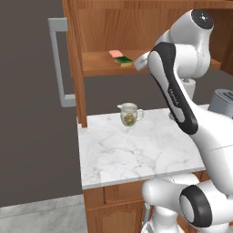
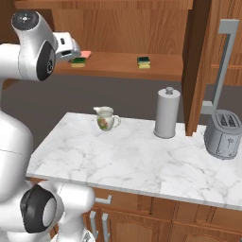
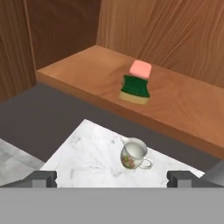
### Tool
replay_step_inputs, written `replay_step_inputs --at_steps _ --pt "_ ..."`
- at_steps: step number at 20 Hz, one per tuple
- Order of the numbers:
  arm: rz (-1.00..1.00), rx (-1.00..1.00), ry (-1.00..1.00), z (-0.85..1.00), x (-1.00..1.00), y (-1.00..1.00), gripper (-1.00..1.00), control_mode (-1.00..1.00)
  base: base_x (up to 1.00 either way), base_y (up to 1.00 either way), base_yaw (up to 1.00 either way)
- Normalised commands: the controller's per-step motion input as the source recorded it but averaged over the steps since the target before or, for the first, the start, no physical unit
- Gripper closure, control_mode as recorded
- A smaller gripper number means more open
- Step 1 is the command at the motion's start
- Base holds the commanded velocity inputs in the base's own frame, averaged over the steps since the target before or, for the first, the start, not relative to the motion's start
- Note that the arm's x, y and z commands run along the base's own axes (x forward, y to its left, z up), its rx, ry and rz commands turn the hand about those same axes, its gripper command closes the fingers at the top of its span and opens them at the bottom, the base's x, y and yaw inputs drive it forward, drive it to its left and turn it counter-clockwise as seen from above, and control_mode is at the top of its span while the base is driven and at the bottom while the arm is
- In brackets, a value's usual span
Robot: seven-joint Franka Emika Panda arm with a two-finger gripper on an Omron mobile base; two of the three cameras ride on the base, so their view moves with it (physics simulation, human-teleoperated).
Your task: Pick the sponge and sponge from the cabinet and place them on the counter.
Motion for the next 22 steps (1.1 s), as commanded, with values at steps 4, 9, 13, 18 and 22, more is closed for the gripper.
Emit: replay_step_inputs --at_steps 4,9,13,18,22 --pt "0.0 0.0 0.02 -0.02 0.24 0.0 -1.0 -1.0 0.0 0.0 0.0" --pt "0.0 0.0 0.0 -0.19 0.16 0.0 -1.0 -1.0 0.0 0.0 0.0" --pt "0.0 0.0 0.0 -0.14 0.18 0.01 -1.0 -1.0 0.0 0.0 0.0" --pt "0.0 0.0 0.0 -0.03 0.27 0.07 -1.0 -1.0 0.0 0.0 0.0" --pt "0.0 0.01 0.0 0.0 0.28 0.1 -1.0 -1.0 0.0 0.0 0.0"
